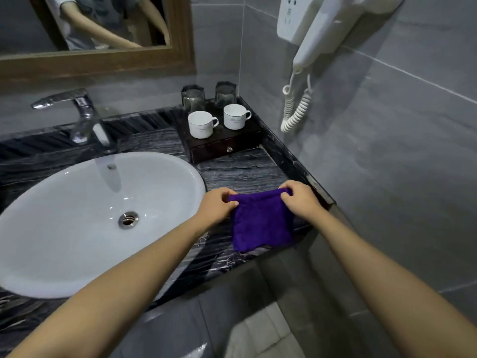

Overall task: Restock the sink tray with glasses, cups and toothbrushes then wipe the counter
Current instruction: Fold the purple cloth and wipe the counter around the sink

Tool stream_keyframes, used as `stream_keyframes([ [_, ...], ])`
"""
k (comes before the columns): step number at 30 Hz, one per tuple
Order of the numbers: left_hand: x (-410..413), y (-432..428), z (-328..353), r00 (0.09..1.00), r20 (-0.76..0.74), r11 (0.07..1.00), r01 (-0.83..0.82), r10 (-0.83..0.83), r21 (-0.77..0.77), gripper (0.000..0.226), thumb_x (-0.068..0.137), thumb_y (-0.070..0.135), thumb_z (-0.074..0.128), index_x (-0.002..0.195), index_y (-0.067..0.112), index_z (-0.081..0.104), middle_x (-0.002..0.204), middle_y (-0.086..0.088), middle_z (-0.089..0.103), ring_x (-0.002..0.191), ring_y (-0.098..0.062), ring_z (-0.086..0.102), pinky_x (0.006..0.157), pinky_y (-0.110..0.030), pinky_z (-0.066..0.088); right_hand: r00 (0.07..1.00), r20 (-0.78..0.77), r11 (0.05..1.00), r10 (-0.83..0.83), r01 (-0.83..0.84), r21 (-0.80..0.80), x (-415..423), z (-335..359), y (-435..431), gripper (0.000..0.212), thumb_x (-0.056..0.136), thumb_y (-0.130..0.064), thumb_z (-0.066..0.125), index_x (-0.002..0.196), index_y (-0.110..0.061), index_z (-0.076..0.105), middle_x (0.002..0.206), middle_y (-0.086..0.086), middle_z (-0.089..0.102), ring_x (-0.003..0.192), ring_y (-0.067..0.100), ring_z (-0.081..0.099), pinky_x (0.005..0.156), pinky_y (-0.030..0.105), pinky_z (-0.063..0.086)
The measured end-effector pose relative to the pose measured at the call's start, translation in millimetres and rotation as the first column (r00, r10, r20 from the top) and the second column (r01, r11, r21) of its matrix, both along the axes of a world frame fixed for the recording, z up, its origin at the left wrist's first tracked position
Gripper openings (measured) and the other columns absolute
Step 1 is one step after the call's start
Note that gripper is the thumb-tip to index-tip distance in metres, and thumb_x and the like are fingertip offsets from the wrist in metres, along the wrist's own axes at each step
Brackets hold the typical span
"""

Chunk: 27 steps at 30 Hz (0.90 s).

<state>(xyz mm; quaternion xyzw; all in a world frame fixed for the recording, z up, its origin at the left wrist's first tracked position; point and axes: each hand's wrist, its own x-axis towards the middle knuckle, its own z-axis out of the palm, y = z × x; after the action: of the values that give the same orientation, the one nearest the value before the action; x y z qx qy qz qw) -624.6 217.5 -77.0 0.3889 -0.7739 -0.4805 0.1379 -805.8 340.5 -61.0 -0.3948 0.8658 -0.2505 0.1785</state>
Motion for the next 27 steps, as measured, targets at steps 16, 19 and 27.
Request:
stream_keyframes([
  [16,21,-114,-66,0.874,0.484,0.785,0.334,-0.051,-0.521,0.064,0.094,0.04,0.039,0.144,0.007,0.02,0.156,-0.015,0.013,0.144,-0.03,0.009,0.117,-0.045,0.01,0.663,-0.338,0.744,0.668,-0.577,0.337,18,-103,-16,0.068,0.085,-0.072,0.013,0.143,-0.045,-0.01,0.156,-0.014,-0.014,0.146,0.022,-0.018,0.116,0.05,-0.014],
  [19,20,-114,-73,0.896,0.44,0.804,0.306,-0.061,-0.511,0.063,0.095,0.037,0.039,0.144,0.005,0.017,0.156,-0.015,0.009,0.145,-0.03,0.005,0.117,-0.042,0.008,0.724,-0.323,0.789,0.61,-0.514,0.337,9,-101,-37,0.072,0.081,-0.075,0.009,0.146,-0.047,-0.001,0.16,-0.012,-0.009,0.148,0.023,-0.014,0.116,0.053,-0.011],
  [27,19,-116,-81,0.899,0.432,0.792,0.317,-0.074,-0.522,0.062,0.096,0.034,0.035,0.145,0.003,0.012,0.156,-0.017,0.003,0.145,-0.031,-0.001,0.118,-0.041,0.004,0.786,-0.316,0.836,0.532,-0.428,0.342,-22,-102,-127,0.07,0.084,-0.073,0.014,0.147,-0.046,0.004,0.162,-0.009,-0.005,0.148,0.024,-0.012,0.115,0.053,-0.01],
])
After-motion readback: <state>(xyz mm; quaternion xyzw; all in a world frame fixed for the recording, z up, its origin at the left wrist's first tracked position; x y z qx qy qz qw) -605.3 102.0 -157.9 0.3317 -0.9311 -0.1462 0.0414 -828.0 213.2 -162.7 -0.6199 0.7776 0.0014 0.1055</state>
